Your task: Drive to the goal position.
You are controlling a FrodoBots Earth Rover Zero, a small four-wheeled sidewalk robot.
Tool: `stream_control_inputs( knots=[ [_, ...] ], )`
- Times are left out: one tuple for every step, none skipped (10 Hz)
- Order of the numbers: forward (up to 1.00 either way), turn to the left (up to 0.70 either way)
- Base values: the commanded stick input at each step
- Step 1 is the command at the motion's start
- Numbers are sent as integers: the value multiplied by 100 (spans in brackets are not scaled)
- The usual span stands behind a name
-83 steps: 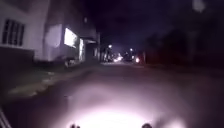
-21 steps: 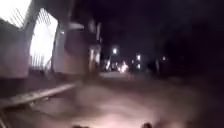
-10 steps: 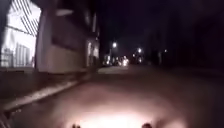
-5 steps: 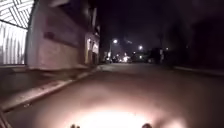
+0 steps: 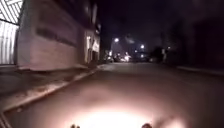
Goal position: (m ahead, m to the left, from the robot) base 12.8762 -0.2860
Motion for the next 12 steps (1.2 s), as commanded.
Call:
stream_control_inputs(
  knots=[
    [100, 0],
    [100, 0],
    [100, 0],
    [100, 0],
    [100, 0],
    [100, 0],
    [100, 0],
    [100, 0],
    [100, 0],
    [100, 0],
    [100, 0],
    [100, 0]
  ],
)
